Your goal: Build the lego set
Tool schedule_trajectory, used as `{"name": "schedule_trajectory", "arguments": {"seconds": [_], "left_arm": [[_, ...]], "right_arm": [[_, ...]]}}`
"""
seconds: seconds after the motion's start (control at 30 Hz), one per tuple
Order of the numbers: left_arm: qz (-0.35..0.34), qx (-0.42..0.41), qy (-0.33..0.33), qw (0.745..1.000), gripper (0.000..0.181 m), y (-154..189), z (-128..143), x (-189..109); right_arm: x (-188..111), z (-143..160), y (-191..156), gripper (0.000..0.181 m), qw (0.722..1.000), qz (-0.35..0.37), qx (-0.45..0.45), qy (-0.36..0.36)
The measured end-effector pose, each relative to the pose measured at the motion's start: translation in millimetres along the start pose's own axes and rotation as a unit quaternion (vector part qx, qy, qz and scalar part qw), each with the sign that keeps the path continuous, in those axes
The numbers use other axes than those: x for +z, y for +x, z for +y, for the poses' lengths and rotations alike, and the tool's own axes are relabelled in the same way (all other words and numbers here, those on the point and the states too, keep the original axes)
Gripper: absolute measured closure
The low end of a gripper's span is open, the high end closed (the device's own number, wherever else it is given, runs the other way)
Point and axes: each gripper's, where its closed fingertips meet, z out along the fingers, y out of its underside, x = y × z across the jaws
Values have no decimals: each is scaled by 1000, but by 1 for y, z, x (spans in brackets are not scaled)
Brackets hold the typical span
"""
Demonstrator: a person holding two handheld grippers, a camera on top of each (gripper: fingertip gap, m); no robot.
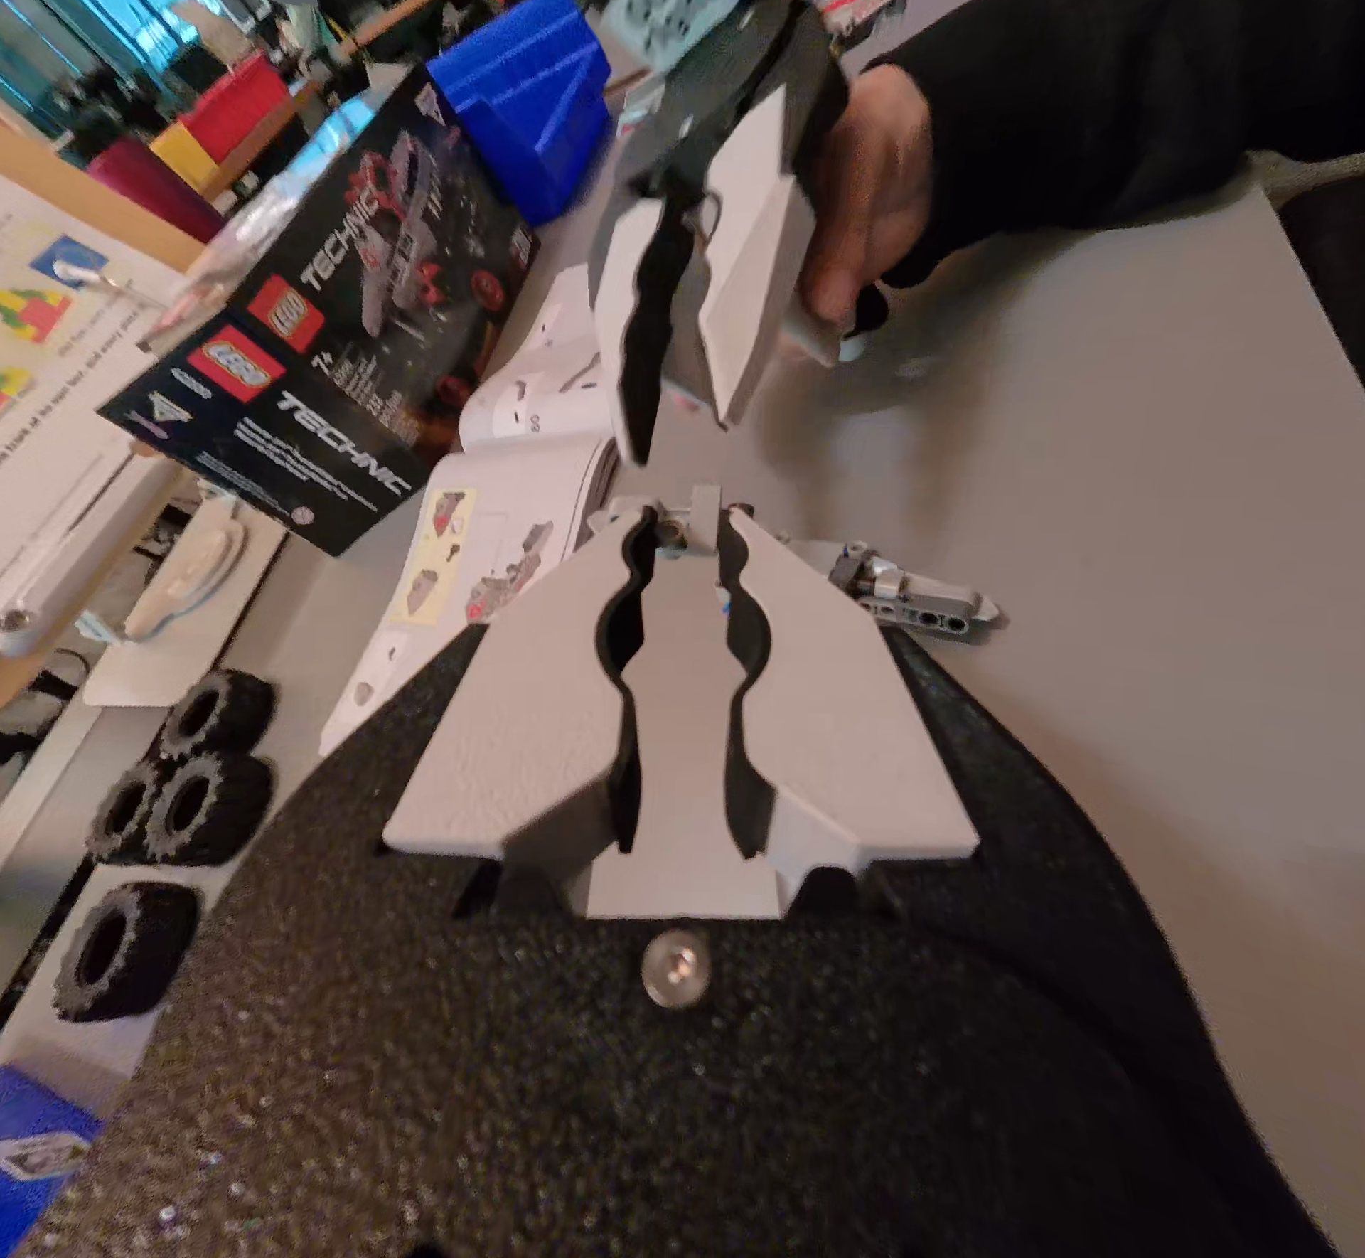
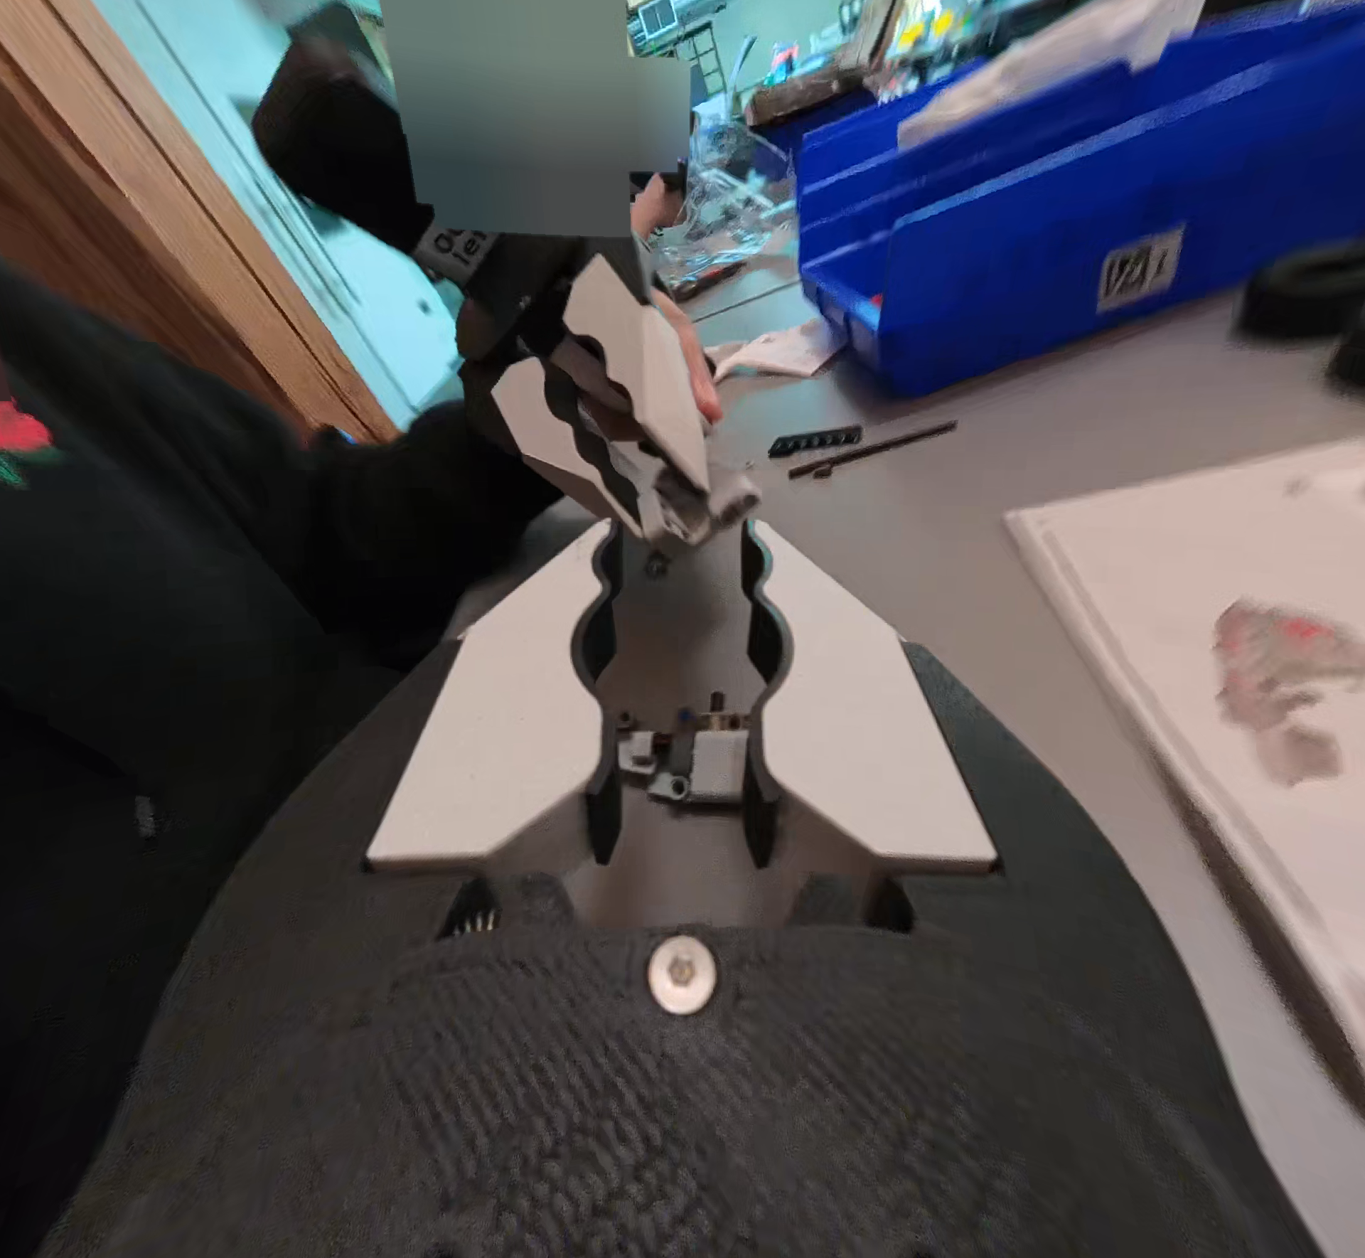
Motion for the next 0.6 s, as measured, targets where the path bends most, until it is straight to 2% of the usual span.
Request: {"name": "schedule_trajectory", "arguments": {"seconds": [0.1,0.2,0.43,0.6], "left_arm": [[10,-19,-14,1000,167,2,5,3],[22,-38,-5,999,167,5,5,4],[40,-52,-1,998,167,10,6,6],[41,-62,5,997,168,9,7,5]], "right_arm": [[2,-5,-8,165,993,23,-114,-1],[5,7,-6,175,985,42,-164,-45],[10,16,-8,179,977,43,-198,-71],[9,20,-7,174,974,44,-206,-83]]}}
